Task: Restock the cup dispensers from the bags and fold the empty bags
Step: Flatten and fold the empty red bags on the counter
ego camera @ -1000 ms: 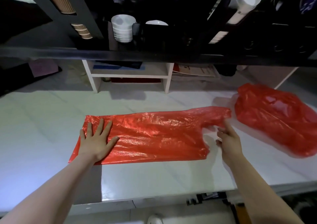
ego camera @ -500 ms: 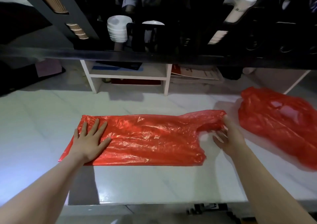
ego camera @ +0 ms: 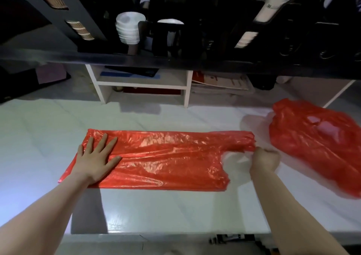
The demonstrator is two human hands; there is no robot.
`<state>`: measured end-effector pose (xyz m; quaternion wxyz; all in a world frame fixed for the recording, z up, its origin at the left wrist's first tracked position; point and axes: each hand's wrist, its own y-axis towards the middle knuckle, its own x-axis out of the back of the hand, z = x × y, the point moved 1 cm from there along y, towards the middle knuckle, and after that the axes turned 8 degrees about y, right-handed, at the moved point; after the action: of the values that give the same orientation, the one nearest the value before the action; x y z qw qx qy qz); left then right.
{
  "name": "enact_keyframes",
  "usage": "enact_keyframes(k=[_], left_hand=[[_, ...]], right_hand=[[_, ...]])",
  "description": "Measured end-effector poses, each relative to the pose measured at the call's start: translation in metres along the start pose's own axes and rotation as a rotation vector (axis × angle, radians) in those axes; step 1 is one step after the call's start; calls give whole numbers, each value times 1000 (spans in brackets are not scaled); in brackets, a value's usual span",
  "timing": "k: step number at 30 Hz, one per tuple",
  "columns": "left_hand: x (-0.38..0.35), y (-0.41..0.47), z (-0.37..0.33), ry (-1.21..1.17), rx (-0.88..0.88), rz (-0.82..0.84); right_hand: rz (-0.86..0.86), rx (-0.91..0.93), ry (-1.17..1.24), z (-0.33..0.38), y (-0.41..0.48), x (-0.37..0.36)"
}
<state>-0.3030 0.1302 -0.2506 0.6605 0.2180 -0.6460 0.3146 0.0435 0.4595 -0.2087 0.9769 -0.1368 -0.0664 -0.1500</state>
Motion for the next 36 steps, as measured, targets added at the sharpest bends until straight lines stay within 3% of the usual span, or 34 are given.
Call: enact_keyframes(k=[2, 4, 8, 10, 13, 19, 28, 30, 32, 36], left_hand=[[1, 0, -1, -3, 1, -14], [2, 0, -2, -1, -4, 5], [2, -4, -4, 1, 8, 18], [2, -5, -5, -1, 9, 14], [0, -9, -5, -2, 14, 25], [-3, -7, -6, -1, 4, 6], [11, -2, -11, -32, -9, 110], [16, 2, -2, -175, -25, 123], [20, 4, 6, -214, -20, 123], [25, 8, 6, -74, -3, 66]], right_hand=[[-35, 367, -128, 11, -19, -2], [141, 736, -285, 15, -60, -17], [748, 1029, -692, -10, -139, -67], [906, 1105, -901, -33, -155, -83], [939, 1034, -1075, -52, -137, -86], [549, 746, -1172, -36, -18, -37], [555, 688, -1128, -31, -3, -29], [569, 593, -1007, -18, -8, -30], [569, 472, -714, 3, -29, -39], [655, 600, -602, 19, -108, -68]])
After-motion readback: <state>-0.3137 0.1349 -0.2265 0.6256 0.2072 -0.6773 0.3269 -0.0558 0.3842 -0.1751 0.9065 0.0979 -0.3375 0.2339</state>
